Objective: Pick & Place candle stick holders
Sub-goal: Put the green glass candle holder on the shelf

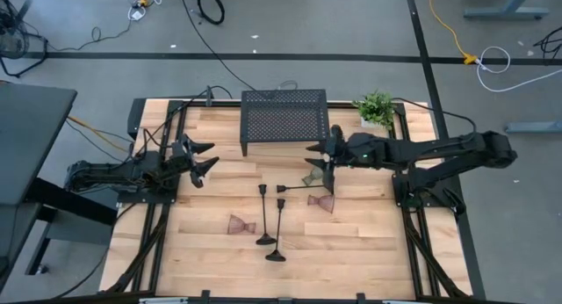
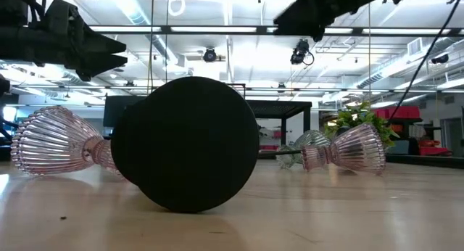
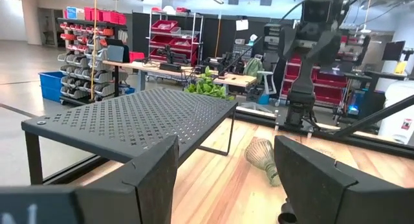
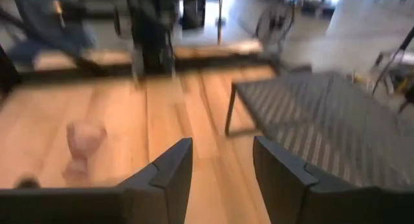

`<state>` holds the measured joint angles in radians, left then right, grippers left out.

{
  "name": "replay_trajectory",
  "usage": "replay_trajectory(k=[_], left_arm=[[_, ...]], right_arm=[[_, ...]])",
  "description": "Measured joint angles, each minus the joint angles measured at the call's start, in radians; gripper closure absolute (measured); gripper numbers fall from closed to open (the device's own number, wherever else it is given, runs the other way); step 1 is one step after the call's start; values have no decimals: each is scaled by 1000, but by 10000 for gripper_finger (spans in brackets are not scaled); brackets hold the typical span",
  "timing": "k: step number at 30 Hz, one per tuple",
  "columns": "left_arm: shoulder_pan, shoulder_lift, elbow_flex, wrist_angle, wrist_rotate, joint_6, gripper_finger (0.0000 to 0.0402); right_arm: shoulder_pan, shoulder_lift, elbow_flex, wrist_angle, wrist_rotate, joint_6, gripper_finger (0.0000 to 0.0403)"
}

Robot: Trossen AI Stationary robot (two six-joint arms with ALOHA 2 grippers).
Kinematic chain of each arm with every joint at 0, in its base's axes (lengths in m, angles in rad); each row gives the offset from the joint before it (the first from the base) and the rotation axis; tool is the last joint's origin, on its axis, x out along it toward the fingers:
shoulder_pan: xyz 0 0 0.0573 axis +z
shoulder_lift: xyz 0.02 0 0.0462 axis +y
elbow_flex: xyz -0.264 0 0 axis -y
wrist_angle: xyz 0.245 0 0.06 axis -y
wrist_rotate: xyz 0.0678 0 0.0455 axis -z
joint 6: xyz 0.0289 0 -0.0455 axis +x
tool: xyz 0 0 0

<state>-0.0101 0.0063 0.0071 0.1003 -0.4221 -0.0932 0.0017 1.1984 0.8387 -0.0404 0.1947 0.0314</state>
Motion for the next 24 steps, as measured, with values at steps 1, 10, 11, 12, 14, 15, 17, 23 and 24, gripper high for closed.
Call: replay_trajectory(k=[1, 10, 11, 12, 14, 15, 17, 23, 24], left_arm=[[0, 0, 0, -4, 0, 0, 147], [0, 0, 0, -3, 0, 1, 147], [0, 0, 0, -5, -1, 1, 147], [0, 0, 0, -6, -2, 1, 147], [0, 0, 0, -7, -3, 3, 147], [0, 0, 0, -8, -3, 3, 147], [0, 0, 0, -8, -3, 3, 147], [0, 0, 0, -13, -3, 3, 147], [0, 0, 0, -13, -3, 3, 147]], right_arm=[[0, 15, 13, -43, 0, -13, 240], [22, 148, 196, -403, 165, -234, 241], [26, 165, 216, -421, 165, -258, 241], [31, 184, 232, -449, 164, -291, 241], [41, 227, 262, -518, 171, -358, 241], [48, 248, 276, -550, 182, -385, 241], [64, 287, 305, -591, 212, -425, 241], [109, 386, 361, -640, 291, -434, 241], [117, 398, 366, -641, 284, -434, 241]])
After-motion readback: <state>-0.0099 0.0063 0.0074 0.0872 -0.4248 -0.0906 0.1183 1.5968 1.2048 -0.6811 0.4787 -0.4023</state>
